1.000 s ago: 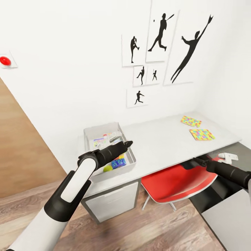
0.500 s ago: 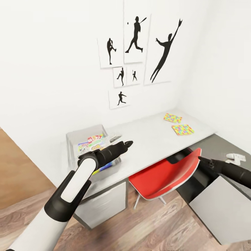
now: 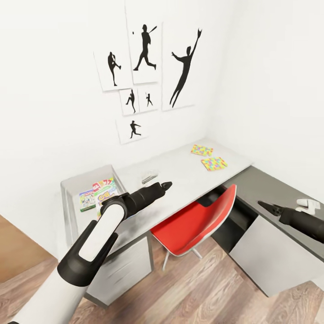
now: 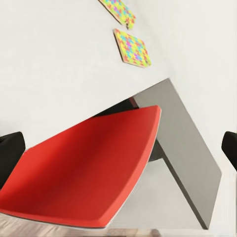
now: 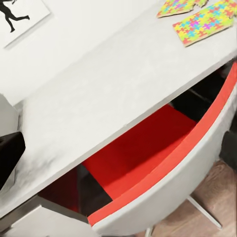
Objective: Put all the toys in the child's room - the three board games (two on the bed and one on the table), the two jigsaw puzzles on the table, and the tennis ball on the table - inside the toy box on the table in the child's room.
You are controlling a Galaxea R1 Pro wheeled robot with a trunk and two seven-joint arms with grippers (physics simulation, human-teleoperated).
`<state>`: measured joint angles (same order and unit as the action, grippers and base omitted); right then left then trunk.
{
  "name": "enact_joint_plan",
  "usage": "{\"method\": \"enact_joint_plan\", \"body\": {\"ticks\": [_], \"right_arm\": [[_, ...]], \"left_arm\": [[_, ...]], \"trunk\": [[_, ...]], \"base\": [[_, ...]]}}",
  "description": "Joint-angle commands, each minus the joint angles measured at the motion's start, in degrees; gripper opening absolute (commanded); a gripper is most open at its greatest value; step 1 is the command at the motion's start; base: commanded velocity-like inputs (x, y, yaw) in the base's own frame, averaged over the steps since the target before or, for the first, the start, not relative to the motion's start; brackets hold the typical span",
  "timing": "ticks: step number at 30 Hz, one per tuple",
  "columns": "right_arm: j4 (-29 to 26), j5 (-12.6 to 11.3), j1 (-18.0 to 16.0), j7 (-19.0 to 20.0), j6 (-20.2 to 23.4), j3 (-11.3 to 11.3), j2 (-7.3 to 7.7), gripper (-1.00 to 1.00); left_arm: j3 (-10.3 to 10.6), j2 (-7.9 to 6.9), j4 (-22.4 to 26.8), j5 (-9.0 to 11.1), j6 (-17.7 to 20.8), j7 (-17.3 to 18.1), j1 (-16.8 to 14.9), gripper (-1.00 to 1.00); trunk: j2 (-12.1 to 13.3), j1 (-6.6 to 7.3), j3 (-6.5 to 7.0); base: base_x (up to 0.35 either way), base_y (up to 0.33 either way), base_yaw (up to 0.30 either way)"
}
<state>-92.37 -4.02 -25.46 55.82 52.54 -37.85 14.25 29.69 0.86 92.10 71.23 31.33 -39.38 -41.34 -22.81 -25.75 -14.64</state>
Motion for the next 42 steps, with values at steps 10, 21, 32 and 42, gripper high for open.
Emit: {"method": "enact_joint_plan", "body": {"ticks": [10,21,32,42], "right_arm": [[0.00,-0.31,-0.03,0.32,0.34,-0.19,-0.29,1.00],[0.00,-0.26,-0.03,0.21,0.31,-0.21,-0.35,1.00],[0.00,0.16,-0.06,-2.05,0.54,0.12,-0.36,1.00],[0.00,0.16,-0.11,-6.17,0.63,0.94,-0.36,1.00]], "left_arm": [[0.02,0.02,0.06,0.48,0.05,-0.53,-0.06,1.00],[0.08,0.02,0.04,0.48,0.12,-0.53,-0.06,1.00],[0.10,-0.03,0.02,0.48,0.14,-0.53,-0.06,1.00],[0.11,-0.06,0.01,0.19,0.14,-0.67,-0.06,1.00]], "trunk": [[-0.11,-0.04,0.52],[-0.11,-0.04,1.41],[-0.11,-0.04,2.35],[-0.11,-0.04,2.83]], "base": [[0.000,0.000,-0.224],[0.000,0.000,-0.149],[0.000,0.000,-0.114],[0.021,-0.002,-0.057]]}}
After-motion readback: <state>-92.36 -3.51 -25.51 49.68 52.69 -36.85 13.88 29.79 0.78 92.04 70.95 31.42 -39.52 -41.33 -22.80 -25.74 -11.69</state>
